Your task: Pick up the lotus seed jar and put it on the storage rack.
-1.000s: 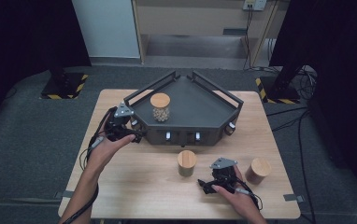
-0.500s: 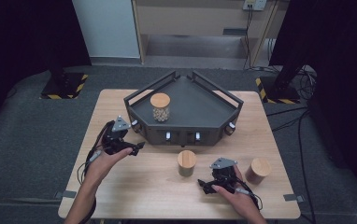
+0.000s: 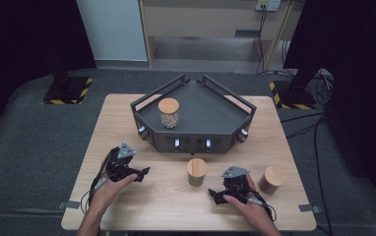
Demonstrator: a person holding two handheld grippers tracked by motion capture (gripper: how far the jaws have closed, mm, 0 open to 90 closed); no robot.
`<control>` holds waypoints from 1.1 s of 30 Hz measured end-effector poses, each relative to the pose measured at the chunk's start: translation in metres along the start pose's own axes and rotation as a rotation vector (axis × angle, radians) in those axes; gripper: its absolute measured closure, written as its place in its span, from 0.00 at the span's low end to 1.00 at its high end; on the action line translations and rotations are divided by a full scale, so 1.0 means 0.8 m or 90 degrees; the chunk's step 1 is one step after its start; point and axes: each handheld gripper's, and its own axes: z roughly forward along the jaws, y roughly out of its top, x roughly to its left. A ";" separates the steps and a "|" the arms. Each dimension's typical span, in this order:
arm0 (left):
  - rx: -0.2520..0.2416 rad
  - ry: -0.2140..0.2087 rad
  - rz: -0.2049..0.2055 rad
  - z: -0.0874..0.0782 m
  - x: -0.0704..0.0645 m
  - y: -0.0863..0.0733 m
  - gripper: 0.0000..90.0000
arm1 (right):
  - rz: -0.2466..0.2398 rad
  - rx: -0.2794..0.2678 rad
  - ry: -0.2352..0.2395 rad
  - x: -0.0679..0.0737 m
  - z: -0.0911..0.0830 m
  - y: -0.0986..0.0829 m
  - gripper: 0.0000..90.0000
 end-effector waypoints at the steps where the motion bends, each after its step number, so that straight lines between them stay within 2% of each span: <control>1: 0.003 -0.001 -0.001 0.000 0.000 -0.003 0.04 | 0.000 0.000 0.000 0.000 0.000 0.000 0.01; 6: 0.012 0.006 -0.009 -0.003 -0.002 -0.024 0.04 | 0.000 0.000 0.000 0.000 0.000 0.000 0.01; 11: 0.019 0.006 -0.036 -0.002 -0.001 -0.046 0.04 | 0.000 0.000 0.000 0.000 0.000 0.000 0.01; 16: 0.026 0.013 -0.036 0.002 -0.006 -0.061 0.04 | 0.000 0.000 0.000 0.000 0.000 0.000 0.01; 18: 0.029 0.020 -0.032 0.004 -0.008 -0.064 0.04 | 0.000 0.000 0.000 0.000 0.000 0.000 0.01; 22: 0.016 0.018 -0.032 0.004 -0.008 -0.070 0.03 | 0.000 0.000 0.000 0.000 0.000 0.000 0.01; 33: 0.018 0.023 -0.031 0.004 -0.010 -0.070 0.02 | 0.000 0.000 0.000 0.000 0.000 0.000 0.01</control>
